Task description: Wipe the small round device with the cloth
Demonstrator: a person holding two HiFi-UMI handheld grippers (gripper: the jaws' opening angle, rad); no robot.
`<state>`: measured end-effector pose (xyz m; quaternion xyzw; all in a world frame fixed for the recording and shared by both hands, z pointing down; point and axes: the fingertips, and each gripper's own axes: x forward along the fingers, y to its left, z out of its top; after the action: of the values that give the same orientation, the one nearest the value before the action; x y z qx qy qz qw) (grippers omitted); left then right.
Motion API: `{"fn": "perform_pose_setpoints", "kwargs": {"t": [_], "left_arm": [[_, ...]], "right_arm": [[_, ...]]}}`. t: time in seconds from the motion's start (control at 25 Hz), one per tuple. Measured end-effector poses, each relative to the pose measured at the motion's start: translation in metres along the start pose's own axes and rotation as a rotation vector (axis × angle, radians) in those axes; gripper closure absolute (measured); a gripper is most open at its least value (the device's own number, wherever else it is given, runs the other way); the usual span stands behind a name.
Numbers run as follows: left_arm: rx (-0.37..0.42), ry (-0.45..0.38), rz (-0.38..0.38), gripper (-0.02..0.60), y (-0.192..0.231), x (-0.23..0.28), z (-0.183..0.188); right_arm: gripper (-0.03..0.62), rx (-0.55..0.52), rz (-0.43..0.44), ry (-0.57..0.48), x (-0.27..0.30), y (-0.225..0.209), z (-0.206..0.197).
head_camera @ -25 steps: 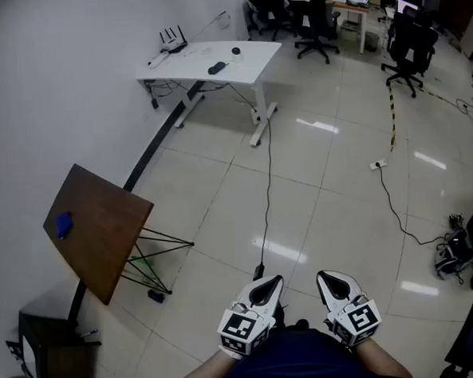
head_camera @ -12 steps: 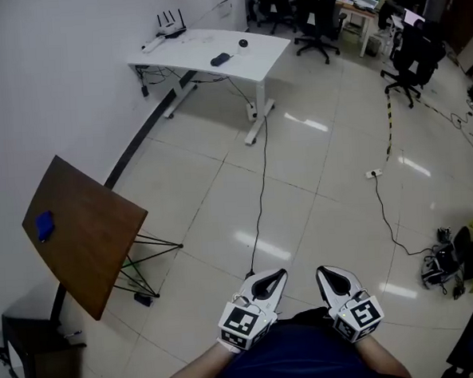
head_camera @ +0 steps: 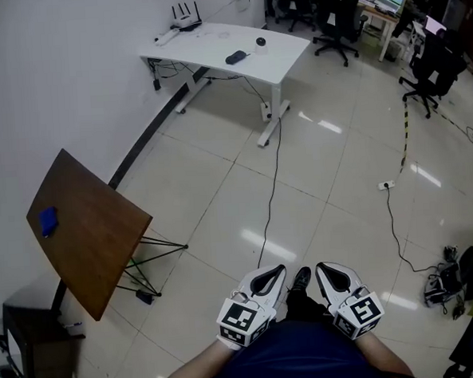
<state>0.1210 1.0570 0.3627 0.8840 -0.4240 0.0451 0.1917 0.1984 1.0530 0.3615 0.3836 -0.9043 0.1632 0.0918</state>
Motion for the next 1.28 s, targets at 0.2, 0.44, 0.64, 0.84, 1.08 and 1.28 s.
{"fn": "perform_pose_setpoints", "kwargs": {"t": [0.2,0.44,0.64,0.84,1.08,1.28], "left_arm": [[0.025,-0.002,0.052,0.580,0.016,0.050,0.021],[0.041,-0.037,0.104,0.580,0.020,0.117,0.051],[0.043,-0.028,0.134,0.579,0.024,0.148,0.059],[0.022,-0.012,0.159,0.580,0.043,0.172,0.072],[0.011,-0.002,0.155,0.580,0.071,0.205,0.082],[-0.003,-0.016,0.130,0.580,0.112,0.233,0.099]], "right_arm": [[0.583,-0.009,0.060,-0.025,0.029,-0.050,0.014],[0.582,-0.012,0.061,-0.058,0.043,-0.124,0.044],[0.582,0.008,0.079,-0.066,0.051,-0.161,0.052],[0.582,0.012,0.108,-0.084,0.069,-0.178,0.065],[0.582,-0.011,0.102,-0.069,0.099,-0.203,0.076],[0.582,-0.024,0.082,-0.046,0.140,-0.224,0.088]]}}
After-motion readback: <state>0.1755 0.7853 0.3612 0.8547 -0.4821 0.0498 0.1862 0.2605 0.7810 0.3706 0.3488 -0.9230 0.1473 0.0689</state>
